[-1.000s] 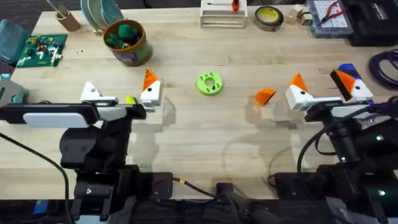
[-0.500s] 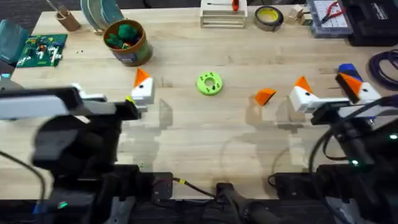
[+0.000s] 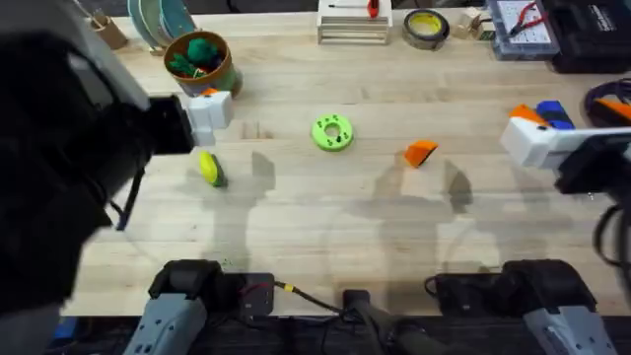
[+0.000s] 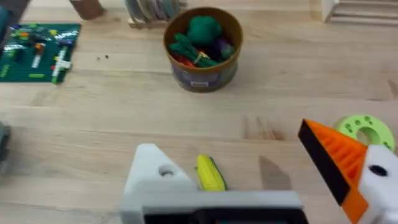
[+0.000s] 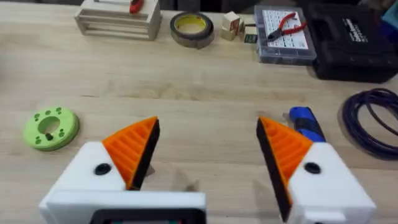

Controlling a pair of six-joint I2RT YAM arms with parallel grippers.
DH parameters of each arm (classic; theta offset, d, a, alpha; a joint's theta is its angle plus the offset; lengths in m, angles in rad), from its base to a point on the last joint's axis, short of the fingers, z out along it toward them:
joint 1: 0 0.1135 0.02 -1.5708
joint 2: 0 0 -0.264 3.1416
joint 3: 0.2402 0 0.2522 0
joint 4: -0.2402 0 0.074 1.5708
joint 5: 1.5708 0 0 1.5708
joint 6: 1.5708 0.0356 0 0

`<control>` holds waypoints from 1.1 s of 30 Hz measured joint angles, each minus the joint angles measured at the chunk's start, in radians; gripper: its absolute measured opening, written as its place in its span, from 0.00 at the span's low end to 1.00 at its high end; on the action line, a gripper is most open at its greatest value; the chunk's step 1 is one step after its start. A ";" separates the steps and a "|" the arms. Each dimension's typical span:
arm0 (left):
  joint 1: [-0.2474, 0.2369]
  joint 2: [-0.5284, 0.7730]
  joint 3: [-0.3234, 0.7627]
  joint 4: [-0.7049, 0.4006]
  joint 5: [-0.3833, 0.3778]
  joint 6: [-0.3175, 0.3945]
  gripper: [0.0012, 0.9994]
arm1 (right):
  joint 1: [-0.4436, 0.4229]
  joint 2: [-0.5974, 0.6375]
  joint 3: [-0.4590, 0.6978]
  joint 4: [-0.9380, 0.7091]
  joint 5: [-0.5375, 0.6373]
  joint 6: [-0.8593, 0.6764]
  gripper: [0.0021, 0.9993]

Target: Pick up the gripper from the table and insert it into the empty holder that is missing its gripper. Then pick up a screw, insert it into the mounting hole, and use the screwdriver to tighten it. Finally, clean up the table by picking up the vegetable and placing it into the bucket.

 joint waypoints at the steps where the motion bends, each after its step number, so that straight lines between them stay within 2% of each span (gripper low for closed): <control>1: 0.000 0.030 0.028 -0.017 0.023 -0.002 0.99 | 0.000 0.030 0.041 -0.032 0.000 0.000 0.99; 6: 0.000 0.104 0.082 -0.046 0.101 -0.005 0.99 | 0.000 0.135 0.174 -0.135 0.000 -0.004 0.99; 10: 0.000 0.105 0.083 -0.087 0.116 -0.011 0.99 | 0.000 0.182 0.193 -0.161 -0.002 -0.004 0.99; 13: 0.011 0.120 0.083 -0.118 0.114 -0.059 0.99 | 0.000 0.199 0.193 -0.163 -0.013 -0.004 0.99; 19: 0.100 0.249 0.085 -0.182 0.130 -0.176 0.99 | 0.000 0.199 0.193 -0.163 -0.027 -0.004 0.99; 26: 0.214 0.442 0.085 -0.185 0.231 -0.298 0.99 | 0.000 0.199 0.193 -0.163 -0.028 -0.004 0.99; 29: 0.241 0.515 0.085 -0.187 0.285 -0.321 0.99 | 0.000 0.199 0.193 -0.163 -0.028 -0.004 0.99; 33: 0.242 0.610 0.080 -0.191 0.323 -0.332 0.99 | 0.000 0.199 0.193 -0.163 -0.028 -0.004 0.99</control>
